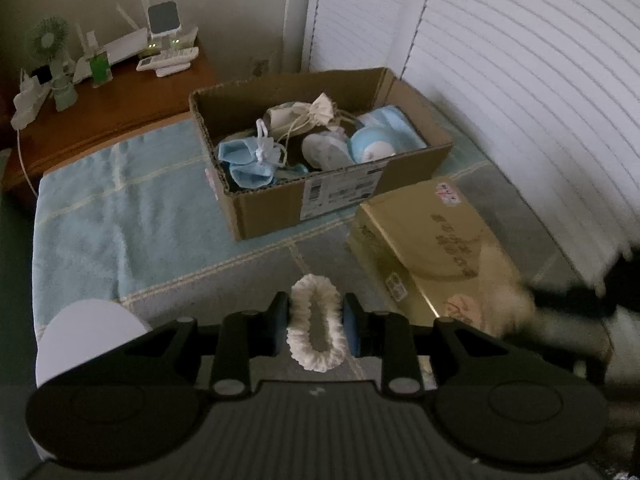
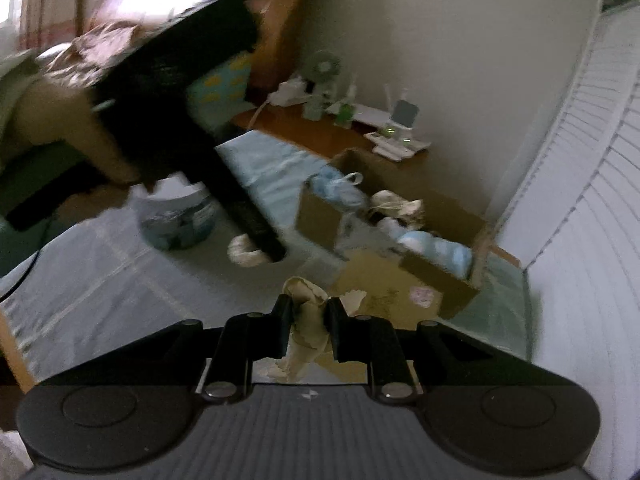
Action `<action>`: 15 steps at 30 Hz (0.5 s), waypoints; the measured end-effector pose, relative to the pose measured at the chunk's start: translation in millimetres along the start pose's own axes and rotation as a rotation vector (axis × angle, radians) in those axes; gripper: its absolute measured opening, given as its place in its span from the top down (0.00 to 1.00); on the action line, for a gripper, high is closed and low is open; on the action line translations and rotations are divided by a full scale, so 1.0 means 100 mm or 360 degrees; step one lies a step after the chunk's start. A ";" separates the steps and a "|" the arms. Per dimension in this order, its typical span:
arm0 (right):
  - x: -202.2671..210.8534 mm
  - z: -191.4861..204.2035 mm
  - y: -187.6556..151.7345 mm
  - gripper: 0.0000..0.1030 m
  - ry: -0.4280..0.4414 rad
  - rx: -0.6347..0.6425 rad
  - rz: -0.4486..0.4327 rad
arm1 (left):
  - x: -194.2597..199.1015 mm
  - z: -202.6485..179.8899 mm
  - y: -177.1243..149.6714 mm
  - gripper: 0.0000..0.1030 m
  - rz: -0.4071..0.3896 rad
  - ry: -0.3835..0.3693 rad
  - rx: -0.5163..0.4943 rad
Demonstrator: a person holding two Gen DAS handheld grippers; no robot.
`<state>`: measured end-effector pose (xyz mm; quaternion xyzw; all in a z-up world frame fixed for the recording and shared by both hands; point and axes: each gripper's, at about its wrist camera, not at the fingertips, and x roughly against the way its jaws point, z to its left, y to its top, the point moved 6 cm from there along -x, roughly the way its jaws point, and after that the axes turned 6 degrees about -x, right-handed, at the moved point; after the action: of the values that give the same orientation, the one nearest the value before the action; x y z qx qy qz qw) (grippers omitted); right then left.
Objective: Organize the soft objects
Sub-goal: 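Carry the cream cloth over the cardboard box and open the right tool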
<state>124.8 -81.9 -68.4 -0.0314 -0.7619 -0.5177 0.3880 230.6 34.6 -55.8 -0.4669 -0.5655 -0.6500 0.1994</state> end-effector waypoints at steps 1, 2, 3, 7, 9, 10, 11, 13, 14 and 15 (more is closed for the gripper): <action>0.01 -0.07 0.03 0.78 -0.0014 -0.0021 -0.0009 | 0.04 -0.01 -0.02 0.73 -0.0011 -0.0011 0.0001; 0.01 -0.12 0.06 0.78 -0.0021 -0.0040 -0.0017 | 0.07 -0.02 -0.04 0.73 -0.0020 -0.0022 0.0001; 0.01 -0.19 0.09 0.78 -0.0029 -0.0062 -0.0030 | 0.10 -0.03 -0.05 0.73 -0.0030 -0.0029 0.0001; -0.06 -0.44 0.27 0.78 -0.0066 -0.0121 -0.0067 | 0.24 -0.10 -0.10 0.73 -0.0085 -0.0059 -0.0026; -0.14 -0.58 0.38 0.78 -0.0077 -0.0148 -0.0083 | 0.29 -0.12 -0.12 0.74 -0.0104 -0.0069 -0.0030; -0.19 -0.64 0.44 0.78 -0.0077 -0.0157 -0.0084 | 0.32 -0.14 -0.13 0.74 -0.0111 -0.0076 -0.0037; -0.25 -0.71 0.49 0.78 -0.0077 -0.0170 -0.0082 | 0.33 -0.17 -0.15 0.74 -0.0117 -0.0084 -0.0051; -0.40 -0.86 0.61 0.77 -0.0081 -0.0203 -0.0074 | 0.35 -0.20 -0.16 0.74 -0.0122 -0.0090 -0.0064; -0.47 -0.93 0.66 0.77 -0.0082 -0.0223 -0.0070 | 0.36 -0.21 -0.17 0.74 -0.0127 -0.0099 -0.0071; -0.55 -1.01 0.72 0.77 -0.0078 -0.0253 -0.0064 | 0.37 -0.22 -0.18 0.74 -0.0128 -0.0102 -0.0073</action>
<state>252.2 -111.4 -31.8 -0.0594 -0.7281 -0.5833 0.3550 190.3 29.0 -33.4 -0.4686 -0.5749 -0.6550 0.1443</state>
